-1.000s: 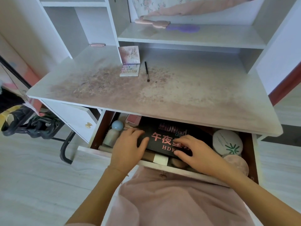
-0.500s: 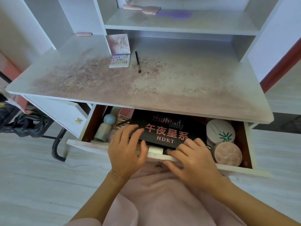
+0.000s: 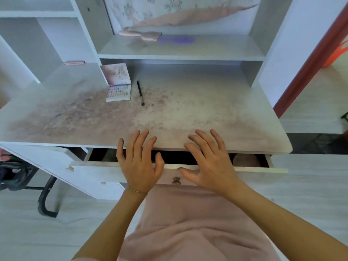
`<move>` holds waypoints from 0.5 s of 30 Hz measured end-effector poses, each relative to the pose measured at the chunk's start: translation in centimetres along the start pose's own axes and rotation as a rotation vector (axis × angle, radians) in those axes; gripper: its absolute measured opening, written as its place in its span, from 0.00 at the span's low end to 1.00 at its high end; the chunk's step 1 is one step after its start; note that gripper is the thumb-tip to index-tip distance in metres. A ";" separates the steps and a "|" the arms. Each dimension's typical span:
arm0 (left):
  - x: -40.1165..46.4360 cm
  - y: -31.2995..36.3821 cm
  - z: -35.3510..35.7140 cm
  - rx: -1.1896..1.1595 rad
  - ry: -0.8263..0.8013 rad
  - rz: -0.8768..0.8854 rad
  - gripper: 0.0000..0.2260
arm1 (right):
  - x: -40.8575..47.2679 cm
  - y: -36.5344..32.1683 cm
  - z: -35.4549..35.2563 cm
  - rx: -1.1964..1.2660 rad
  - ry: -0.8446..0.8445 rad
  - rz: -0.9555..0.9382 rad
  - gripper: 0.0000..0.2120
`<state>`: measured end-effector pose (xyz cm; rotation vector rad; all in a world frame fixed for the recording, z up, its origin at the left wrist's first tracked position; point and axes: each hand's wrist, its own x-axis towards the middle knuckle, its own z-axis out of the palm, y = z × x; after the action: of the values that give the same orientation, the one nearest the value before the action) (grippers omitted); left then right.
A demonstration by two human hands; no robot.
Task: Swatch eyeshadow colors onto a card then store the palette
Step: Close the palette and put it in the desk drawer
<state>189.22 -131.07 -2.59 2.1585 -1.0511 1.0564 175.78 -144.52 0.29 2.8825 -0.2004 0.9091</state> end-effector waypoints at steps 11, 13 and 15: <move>-2.8 -1.9 -0.8 -0.074 -0.157 0.331 0.19 | -5.4 -0.7 1.3 0.151 -0.059 -0.344 0.20; -4.5 -2.3 -1.3 -0.076 -0.220 0.472 0.20 | -6.5 0.4 1.4 0.075 -0.108 -0.346 0.20; -5.5 -2.9 -1.3 -0.047 -0.301 0.588 0.21 | -6.7 1.5 1.7 -0.022 -0.134 -0.352 0.20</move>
<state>188.85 -126.22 -6.66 2.0564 -1.9092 0.9387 171.06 -145.62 -4.91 2.8281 0.2762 0.6473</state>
